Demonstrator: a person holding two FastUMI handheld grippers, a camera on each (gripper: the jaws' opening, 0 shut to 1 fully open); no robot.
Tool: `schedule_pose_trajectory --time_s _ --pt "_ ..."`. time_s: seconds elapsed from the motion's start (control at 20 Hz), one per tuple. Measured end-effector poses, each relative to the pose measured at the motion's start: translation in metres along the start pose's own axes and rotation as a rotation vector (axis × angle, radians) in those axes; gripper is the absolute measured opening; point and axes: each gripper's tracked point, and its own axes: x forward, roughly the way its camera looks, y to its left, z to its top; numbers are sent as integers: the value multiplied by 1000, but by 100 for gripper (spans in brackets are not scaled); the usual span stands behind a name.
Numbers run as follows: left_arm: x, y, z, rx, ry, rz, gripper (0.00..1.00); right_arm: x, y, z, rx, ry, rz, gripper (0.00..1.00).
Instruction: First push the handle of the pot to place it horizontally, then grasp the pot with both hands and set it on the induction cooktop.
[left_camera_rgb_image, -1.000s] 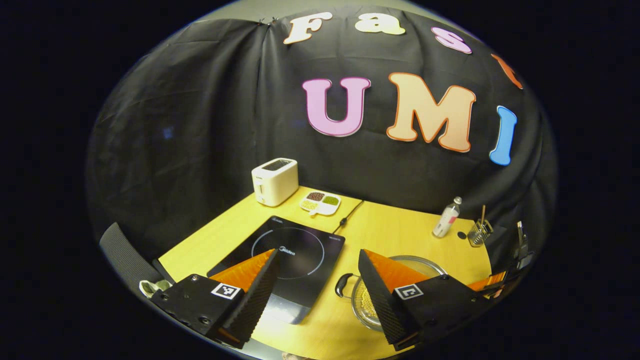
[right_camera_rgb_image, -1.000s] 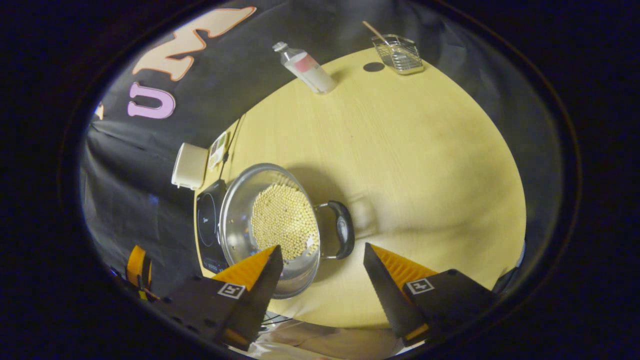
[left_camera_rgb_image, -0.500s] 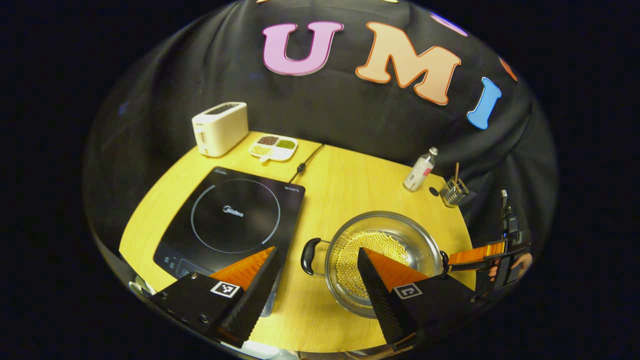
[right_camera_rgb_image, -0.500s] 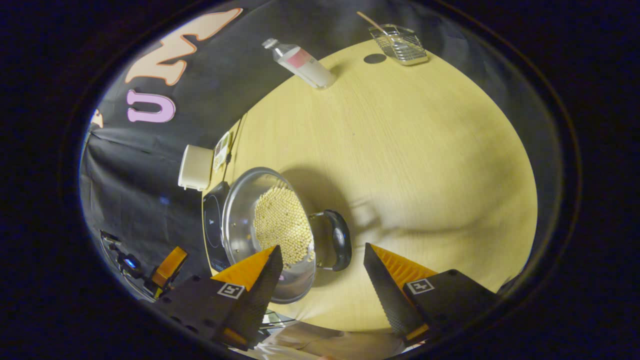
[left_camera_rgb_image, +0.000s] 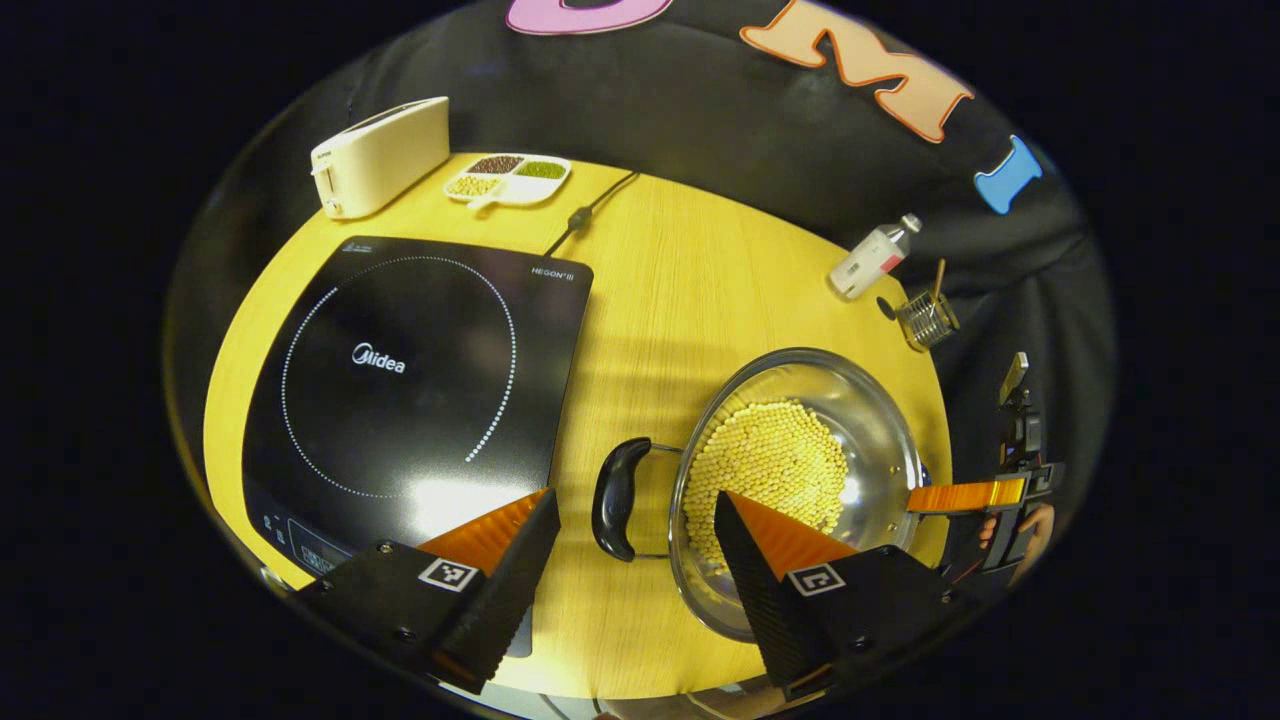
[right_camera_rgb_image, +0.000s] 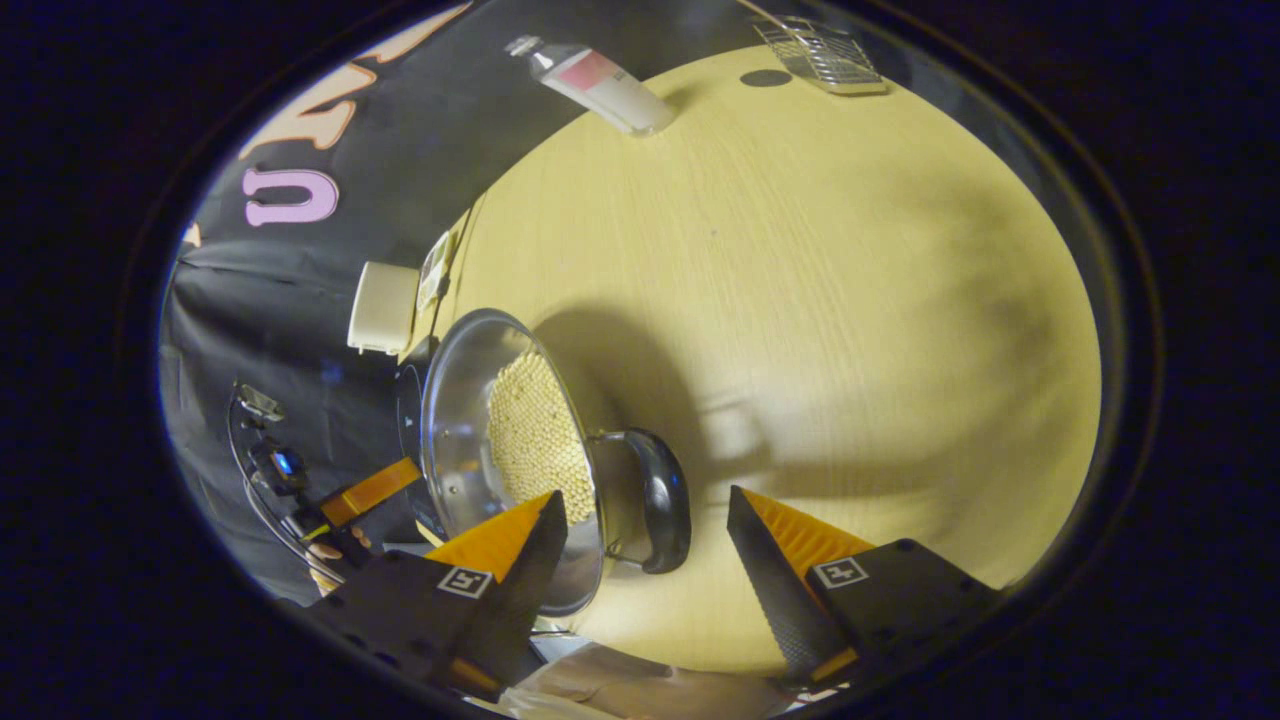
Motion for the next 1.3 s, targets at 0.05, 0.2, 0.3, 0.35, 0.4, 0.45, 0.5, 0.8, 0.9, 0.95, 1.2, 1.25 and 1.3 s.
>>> schedule_pose_trajectory --time_s 0.05,0.2,0.3,0.35,0.4,0.45,0.5,0.8,0.9,0.95,1.2,1.25,1.3 --pt "5 -2 -1 -3 13 -12 96 5 0 -1 0 11 1 91" --pt "17 -2 -7 5 74 -24 96 12 2 -3 13 43 13 90" --pt "26 -4 -8 10 98 -26 96 21 2 -1 15 52 18 98" --pt "31 -6 -8 5 105 -32 97 25 2 -2 16 59 17 98" --pt "35 -6 -9 1 111 -37 96 29 2 -3 16 69 17 98" --pt "39 -6 -10 -2 121 -41 96 31 3 -4 16 77 21 98" --pt "43 -9 -10 -4 130 -48 96 35 4 -4 14 83 25 98" --pt "61 -4 -16 20 189 -20 76 48 11 0 27 94 60 71" --pt "63 2 -18 40 208 4 79 50 9 -2 32 107 45 59" --pt "59 3 -16 45 217 15 68 47 7 -1 27 104 40 59" --pt "63 1 -21 27 238 10 63 48 6 -3 23 104 15 48" --pt "63 0 -22 23 237 12 65 48 6 -4 12 99 -1 48" --pt "63 -2 -23 31 242 15 62 46 5 -2 0 87 -19 48"
